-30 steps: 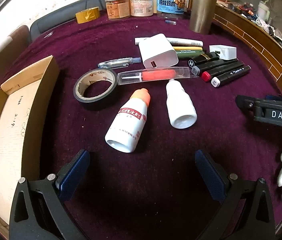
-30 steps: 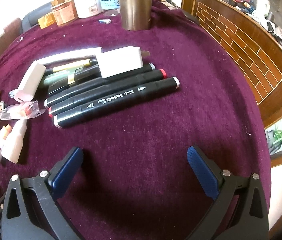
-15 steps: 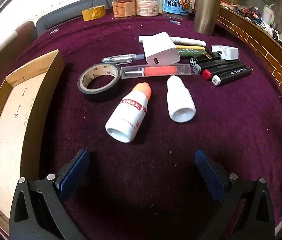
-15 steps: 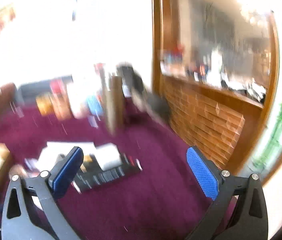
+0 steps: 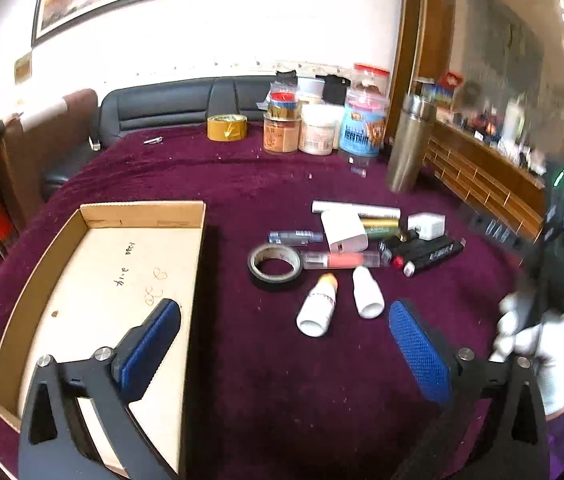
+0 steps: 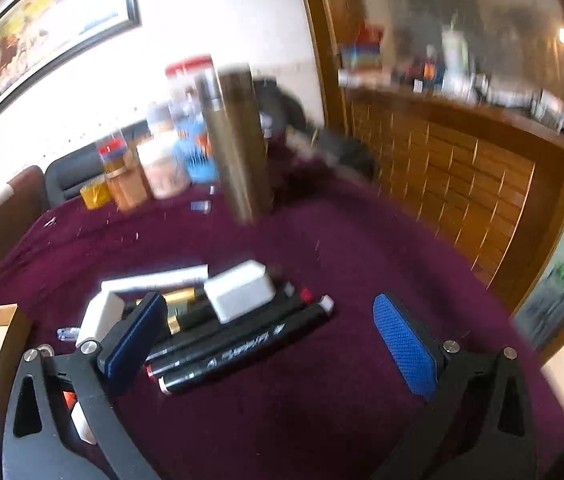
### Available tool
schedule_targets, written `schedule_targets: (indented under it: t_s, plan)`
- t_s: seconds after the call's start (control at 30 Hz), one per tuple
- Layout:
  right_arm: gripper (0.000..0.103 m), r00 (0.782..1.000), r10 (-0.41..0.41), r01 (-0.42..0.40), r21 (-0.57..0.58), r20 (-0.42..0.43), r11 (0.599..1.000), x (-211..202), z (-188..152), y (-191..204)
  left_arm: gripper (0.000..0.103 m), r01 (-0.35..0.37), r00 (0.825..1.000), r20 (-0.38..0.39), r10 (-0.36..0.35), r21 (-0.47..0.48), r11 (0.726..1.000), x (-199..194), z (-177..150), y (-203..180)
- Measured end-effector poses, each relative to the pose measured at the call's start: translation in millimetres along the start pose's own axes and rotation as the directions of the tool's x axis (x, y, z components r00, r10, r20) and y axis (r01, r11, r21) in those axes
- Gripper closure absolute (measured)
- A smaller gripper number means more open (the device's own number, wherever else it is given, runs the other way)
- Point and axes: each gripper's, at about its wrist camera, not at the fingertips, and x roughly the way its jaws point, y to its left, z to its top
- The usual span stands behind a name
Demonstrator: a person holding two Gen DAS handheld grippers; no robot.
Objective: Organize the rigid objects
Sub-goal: 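Lower the left tool onto the white orange-capped bottle and grasp it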
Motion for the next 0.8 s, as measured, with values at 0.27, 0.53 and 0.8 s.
schedule_targets:
  t_s: [0.27, 0.53, 0.8]
  plan:
    - [0.009, 0.994, 0.061, -0.058, 0.033, -0.088, 0.998, 11.1, -4.6, -7.5, 0.019, -0.035, 0.983, -0.179, 0.046, 0.063, 0.997, 57.5, 6.4, -14.1]
    - [0.009, 0.986, 0.099, -0.089, 0.079, -0.132, 0.993, 20.0, -5.8, -13.6, 0.041, 0.008, 0.957, -0.290, 0.022, 0.101, 0.995, 88.4, 1.7, -29.5]
    - [0.009, 0.983, 0.102, -0.089, 0.091, -0.155, 0.992, 25.1, -5.4, -14.6, 0.045, 0.012, 0.944, -0.329, 0.032, 0.130, 0.991, 119.0, 1.9, -35.4]
